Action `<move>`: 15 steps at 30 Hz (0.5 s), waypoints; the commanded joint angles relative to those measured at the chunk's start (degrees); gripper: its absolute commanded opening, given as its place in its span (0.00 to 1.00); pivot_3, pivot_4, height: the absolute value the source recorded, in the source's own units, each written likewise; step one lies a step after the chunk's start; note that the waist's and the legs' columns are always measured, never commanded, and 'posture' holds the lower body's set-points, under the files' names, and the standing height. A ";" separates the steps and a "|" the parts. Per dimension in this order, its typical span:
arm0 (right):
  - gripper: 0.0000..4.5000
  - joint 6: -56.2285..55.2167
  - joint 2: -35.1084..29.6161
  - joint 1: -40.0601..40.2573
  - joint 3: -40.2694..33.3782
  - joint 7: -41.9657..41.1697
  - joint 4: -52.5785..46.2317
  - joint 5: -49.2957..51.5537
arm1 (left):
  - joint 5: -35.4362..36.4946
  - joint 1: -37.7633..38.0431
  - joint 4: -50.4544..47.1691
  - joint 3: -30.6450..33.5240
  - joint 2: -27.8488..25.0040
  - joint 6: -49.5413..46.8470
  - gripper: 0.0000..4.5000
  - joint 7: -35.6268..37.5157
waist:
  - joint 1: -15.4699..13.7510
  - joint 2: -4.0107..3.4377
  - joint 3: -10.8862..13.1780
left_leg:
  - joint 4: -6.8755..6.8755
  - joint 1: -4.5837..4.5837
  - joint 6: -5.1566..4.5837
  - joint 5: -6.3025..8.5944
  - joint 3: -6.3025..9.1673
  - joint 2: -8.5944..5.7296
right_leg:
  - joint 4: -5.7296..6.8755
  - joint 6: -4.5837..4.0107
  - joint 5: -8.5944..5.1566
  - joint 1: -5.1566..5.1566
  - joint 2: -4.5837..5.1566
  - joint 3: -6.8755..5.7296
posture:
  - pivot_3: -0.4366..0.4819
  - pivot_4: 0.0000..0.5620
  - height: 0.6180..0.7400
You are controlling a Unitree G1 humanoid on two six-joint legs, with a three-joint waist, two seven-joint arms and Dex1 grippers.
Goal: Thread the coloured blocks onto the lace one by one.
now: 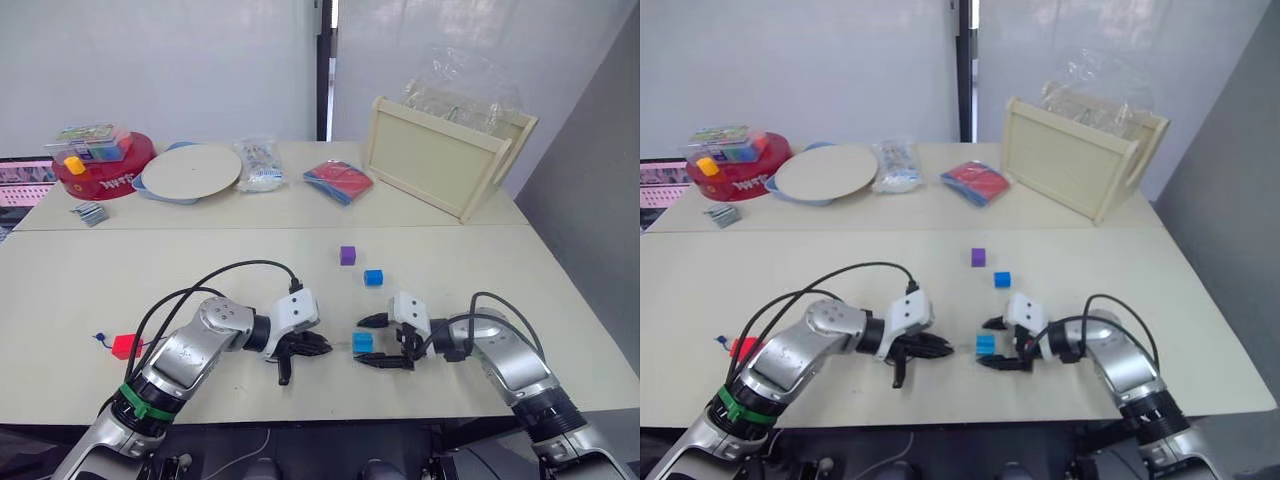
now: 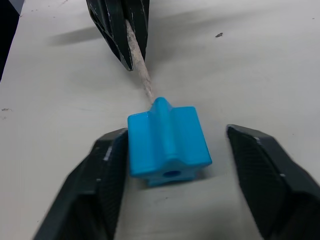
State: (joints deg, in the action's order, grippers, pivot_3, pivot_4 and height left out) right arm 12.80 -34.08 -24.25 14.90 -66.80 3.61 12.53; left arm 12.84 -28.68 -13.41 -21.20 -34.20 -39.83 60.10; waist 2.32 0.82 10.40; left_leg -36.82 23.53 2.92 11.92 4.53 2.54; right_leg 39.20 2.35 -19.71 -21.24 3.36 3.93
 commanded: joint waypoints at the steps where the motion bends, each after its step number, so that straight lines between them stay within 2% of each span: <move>1: 0.43 -1.10 0.33 0.55 -0.83 0.16 -1.09 0.19 | 0.27 -1.10 -1.97 0.44 -0.67 -0.59 0.00 -0.12 | -0.04 0.00 0.00 | 0.00 0.00 0.00 0.00 0.00 0.00 | 0.00 0.00 0.00 0.00 0.00 0.00 | 0.48 0.27 1.00; 3: 0.30 -1.15 0.36 0.64 -0.85 0.16 -1.04 0.12 | 0.42 -1.26 -1.92 0.48 -0.77 -0.85 0.00 -0.09 | -0.03 0.00 0.00 | 0.00 0.00 0.00 0.00 0.00 0.00 | 0.00 0.00 0.00 0.01 0.01 0.00 | 0.48 0.27 1.00; 15: 0.30 -0.61 0.12 1.53 -0.74 0.00 -2.78 0.42 | -1.52 -3.25 1.33 -2.10 0.88 0.01 0.00 -0.87 | -0.04 0.00 0.00 | 0.00 -0.01 0.01 0.00 0.00 -0.01 | 0.00 0.00 0.00 0.02 0.00 0.00 | 0.48 0.27 1.00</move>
State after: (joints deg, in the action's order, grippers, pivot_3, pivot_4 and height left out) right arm 12.52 -33.79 -23.17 14.81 -66.44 2.71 12.53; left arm 11.55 -31.24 -11.56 -23.01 -33.37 -41.07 59.23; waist 2.28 0.82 10.40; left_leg -36.82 23.52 2.92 11.91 4.53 2.54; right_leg 39.20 2.35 -19.71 -21.22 3.36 3.93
